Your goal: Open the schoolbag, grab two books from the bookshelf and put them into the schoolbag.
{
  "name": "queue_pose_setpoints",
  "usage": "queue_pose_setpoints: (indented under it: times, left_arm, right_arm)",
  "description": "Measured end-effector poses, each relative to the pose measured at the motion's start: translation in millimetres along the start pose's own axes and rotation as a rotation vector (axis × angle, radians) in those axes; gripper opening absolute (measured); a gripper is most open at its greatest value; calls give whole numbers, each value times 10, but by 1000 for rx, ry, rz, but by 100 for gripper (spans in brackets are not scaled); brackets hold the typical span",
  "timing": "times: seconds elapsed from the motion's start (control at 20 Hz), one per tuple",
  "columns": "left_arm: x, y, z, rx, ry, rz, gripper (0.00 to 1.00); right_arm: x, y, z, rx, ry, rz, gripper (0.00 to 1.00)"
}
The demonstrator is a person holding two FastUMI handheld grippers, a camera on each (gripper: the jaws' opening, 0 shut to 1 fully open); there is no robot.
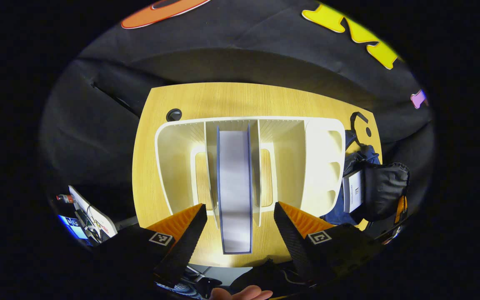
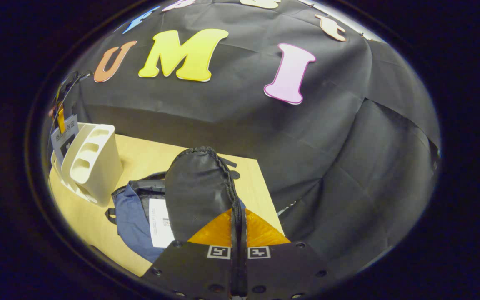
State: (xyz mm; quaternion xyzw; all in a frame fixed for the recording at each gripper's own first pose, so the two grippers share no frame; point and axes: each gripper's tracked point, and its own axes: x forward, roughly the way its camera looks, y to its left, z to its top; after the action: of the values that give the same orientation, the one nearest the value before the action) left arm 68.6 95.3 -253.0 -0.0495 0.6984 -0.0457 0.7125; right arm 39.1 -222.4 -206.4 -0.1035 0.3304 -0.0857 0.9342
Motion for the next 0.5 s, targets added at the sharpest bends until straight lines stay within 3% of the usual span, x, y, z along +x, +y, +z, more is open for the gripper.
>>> queue_pose_setpoints:
  times: [0.15,0.5]
  left_arm:
    - [103,23,-6,-5,43,9,100]
    - [273,47,-5,-14,68,42,77]
  right_arm:
    - [16,9,-13,2,3,-2,0]
    - [32,-33,-70,10,10,-3,0]
